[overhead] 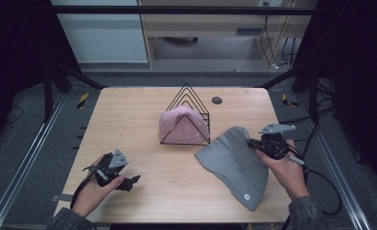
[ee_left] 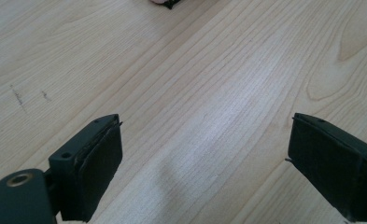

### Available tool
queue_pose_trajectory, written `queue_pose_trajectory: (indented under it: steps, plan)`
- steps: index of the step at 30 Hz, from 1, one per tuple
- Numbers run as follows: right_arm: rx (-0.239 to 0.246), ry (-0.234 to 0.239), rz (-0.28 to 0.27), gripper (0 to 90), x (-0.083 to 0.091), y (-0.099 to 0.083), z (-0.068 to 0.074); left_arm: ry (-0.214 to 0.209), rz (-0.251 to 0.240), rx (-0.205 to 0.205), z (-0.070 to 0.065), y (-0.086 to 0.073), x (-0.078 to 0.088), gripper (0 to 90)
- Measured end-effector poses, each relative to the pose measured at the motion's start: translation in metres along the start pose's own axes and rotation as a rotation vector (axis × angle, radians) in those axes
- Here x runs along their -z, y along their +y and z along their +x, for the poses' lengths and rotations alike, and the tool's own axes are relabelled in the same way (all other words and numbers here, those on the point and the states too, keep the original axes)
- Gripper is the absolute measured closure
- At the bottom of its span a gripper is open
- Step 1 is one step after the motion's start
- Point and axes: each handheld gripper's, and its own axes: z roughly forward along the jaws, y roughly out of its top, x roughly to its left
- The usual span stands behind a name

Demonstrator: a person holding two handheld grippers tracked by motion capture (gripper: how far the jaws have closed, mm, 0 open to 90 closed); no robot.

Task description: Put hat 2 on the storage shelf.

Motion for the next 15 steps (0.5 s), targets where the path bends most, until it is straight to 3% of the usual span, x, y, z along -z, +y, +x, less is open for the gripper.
queue_pose_trajectory:
  steps: [10, 15]
  plan:
    - [0.110, 0.049, -0.100, 85.9, 0.041, 0.046, 0.027, -0.030, 0.016, -0.017, -0.003, 0.001, -0.002, 8.9]
    - [0.149, 0.074, -0.132, 85.9, 0.053, 0.061, 0.037, -0.041, -0.010, -0.005, -0.005, 0.003, 0.001, 7.0]
